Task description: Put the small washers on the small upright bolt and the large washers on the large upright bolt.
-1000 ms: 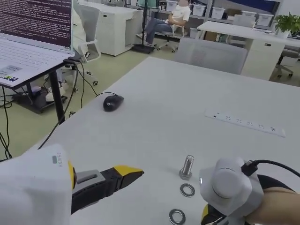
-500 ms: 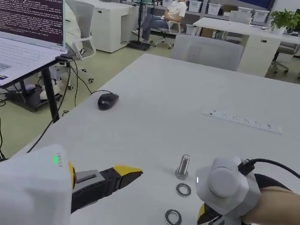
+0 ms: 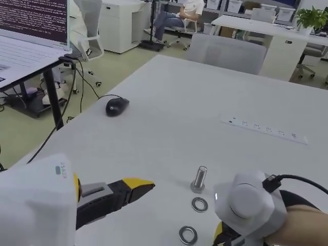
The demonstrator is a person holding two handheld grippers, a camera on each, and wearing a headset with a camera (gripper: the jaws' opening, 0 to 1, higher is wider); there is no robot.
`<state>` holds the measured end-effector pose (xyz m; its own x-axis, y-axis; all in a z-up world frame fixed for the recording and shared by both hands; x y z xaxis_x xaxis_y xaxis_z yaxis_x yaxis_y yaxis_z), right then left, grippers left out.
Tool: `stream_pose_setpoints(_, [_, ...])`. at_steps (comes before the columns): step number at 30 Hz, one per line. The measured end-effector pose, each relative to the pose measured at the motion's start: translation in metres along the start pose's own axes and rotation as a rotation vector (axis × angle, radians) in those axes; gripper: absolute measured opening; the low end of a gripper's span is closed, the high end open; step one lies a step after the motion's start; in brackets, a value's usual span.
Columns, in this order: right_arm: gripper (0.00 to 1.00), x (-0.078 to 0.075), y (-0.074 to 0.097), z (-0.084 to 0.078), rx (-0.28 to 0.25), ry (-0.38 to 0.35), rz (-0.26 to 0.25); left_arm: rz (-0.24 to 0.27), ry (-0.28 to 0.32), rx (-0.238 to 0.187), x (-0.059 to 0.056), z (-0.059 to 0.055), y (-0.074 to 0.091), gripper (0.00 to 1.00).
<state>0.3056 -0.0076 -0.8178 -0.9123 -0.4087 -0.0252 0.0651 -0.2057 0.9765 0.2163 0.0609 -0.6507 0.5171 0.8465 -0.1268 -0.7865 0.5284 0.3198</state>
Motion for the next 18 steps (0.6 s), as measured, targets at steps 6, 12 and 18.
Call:
stream_pose_setpoints(6, [0.13, -0.0009, -0.0001, 0.0002, 0.01, -0.004, -0.001, 0.0, -0.001, 0.001, -0.0009, -0.0003, 0.0008, 0.69])
stream_pose_setpoints(12, [0.12, -0.0008, 0.0009, 0.0, -0.009, -0.02, -0.001, -0.001, -0.003, 0.008, -0.0019, -0.0014, 0.0008, 0.69])
stream_pose_setpoints(18, [0.12, -0.002, 0.0057, -0.0071, -0.008, -0.023, 0.0, -0.002, -0.005, 0.015, -0.0023, -0.0023, 0.0001, 0.69])
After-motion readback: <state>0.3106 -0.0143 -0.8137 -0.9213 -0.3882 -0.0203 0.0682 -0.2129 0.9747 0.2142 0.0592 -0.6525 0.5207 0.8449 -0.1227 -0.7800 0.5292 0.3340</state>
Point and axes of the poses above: the centre of the closed fingertips' face, and the gripper's own axes: y roughly backward along the fingers, x roughly to its left, z roughly out of its top, the point moved 1 cm from there along y, roughly backward along the fingers, and after that the axes turned 5 degrees about x, right-handed, at the moved point
